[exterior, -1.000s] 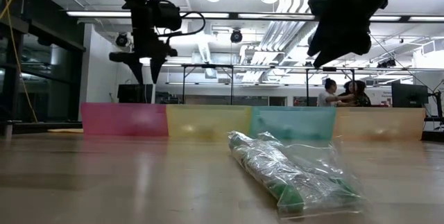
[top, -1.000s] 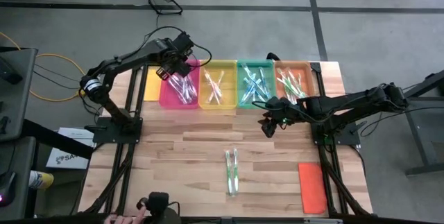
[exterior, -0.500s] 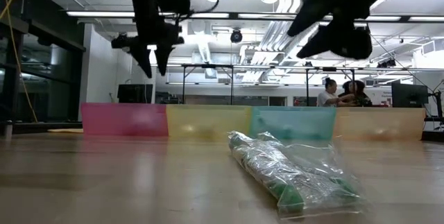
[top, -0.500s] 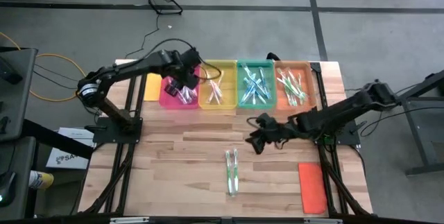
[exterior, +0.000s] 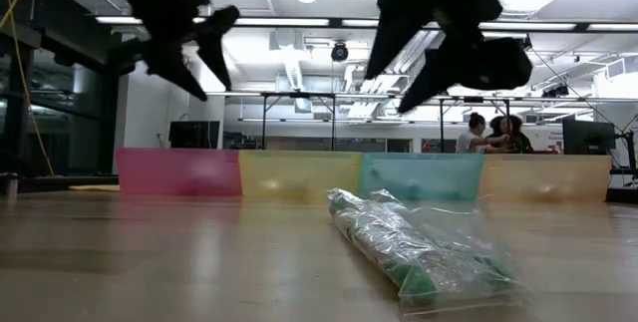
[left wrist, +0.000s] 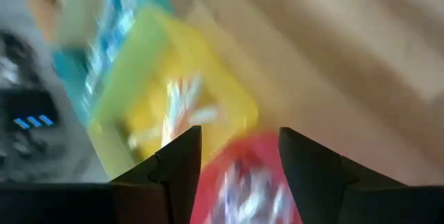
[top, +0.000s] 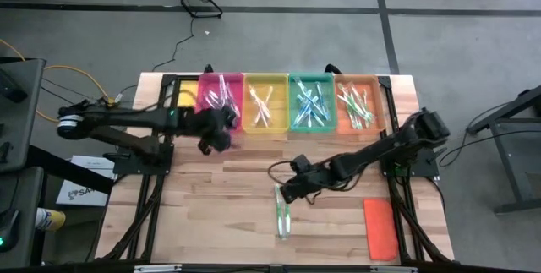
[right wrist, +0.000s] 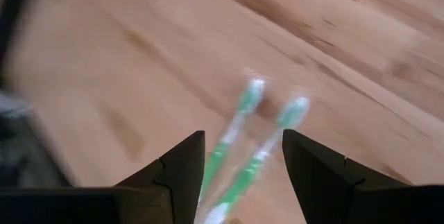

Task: Pick & Place Toothbrushes
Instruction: Put the green toothbrush into the orange bin

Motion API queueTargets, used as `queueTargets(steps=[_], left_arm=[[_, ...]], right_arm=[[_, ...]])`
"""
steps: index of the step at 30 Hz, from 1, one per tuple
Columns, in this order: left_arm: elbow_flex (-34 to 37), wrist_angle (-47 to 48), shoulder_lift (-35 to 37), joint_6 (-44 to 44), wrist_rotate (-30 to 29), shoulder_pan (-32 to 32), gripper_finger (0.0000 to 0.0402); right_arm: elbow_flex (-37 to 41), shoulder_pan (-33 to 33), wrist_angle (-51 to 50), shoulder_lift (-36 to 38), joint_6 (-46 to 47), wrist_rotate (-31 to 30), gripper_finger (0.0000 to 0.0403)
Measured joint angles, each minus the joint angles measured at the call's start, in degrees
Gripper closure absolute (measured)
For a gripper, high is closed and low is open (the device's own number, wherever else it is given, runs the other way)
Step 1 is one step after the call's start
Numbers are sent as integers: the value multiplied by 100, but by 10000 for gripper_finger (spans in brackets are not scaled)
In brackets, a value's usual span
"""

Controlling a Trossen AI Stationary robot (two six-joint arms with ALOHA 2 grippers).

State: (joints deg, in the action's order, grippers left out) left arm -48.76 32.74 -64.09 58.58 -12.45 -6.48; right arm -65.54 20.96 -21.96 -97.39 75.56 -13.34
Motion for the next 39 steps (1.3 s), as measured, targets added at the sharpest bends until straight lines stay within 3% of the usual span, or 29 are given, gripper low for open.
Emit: queueTargets(steps=[6,14,19,39], left_arm=[[1293,-1280,937,-65,-180,878,216],[2216,-2318,1480,-105,-179,1529,215],[2333,-2313,1492,-196,-178,1677,215],[2340,-2217,1488,-234,-150,1663,215]], right_arm=[[-1066,-57,-1133,-862,710,59,216],[-1527,-170,-1650,-1479,1423,220,216],[-1528,-131,-2044,-1479,1900,243,216],[-1528,-148,-1934,-1918,2082,83,216]])
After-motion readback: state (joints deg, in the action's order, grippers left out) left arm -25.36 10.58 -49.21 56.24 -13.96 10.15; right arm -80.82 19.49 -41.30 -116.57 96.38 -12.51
